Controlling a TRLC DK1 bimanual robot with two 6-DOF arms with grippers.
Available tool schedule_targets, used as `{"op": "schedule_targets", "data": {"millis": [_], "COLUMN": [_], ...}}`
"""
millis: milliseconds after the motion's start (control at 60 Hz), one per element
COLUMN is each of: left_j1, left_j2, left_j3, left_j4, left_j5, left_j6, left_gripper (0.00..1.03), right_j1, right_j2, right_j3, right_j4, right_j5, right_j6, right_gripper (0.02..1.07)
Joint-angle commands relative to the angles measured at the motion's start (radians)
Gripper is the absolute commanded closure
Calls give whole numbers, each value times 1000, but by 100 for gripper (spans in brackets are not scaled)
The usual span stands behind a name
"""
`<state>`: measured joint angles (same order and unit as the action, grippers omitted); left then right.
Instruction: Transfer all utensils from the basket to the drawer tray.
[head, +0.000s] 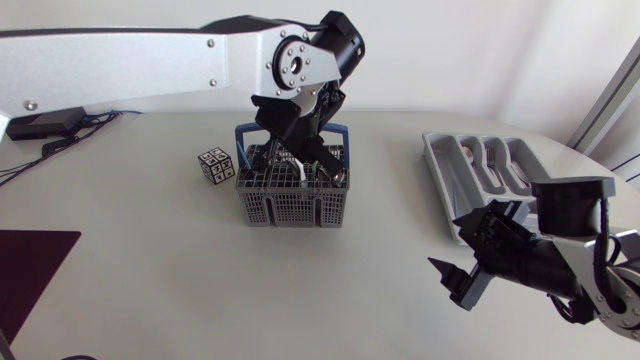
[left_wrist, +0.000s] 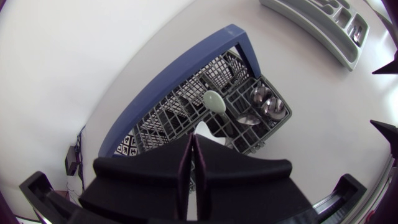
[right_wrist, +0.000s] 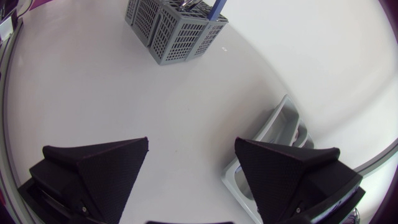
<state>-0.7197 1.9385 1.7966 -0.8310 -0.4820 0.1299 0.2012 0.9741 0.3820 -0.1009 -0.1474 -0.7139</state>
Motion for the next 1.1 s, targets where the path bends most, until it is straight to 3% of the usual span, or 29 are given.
{"op": "schedule_targets", "data": {"millis": [0,667,1083], "left_j1": [-14,-30,-81], "left_j2": [-10,-111,-208], "left_j3": [41,70,-16], "left_j4": [-19,-45,-31], "left_j5": [-24,-79,-104], "left_j6": [-21,-15,-9], "left_gripper": [100,100,100], "right_j1": [7,26,38], "right_j2": [3,-2,-38], "right_j3": [-34,-35,-28], "right_j4": [10,12,-5], "right_j5": [12,34,31], "right_j6": [4,7,22], "right_gripper": [7,7,7]}}
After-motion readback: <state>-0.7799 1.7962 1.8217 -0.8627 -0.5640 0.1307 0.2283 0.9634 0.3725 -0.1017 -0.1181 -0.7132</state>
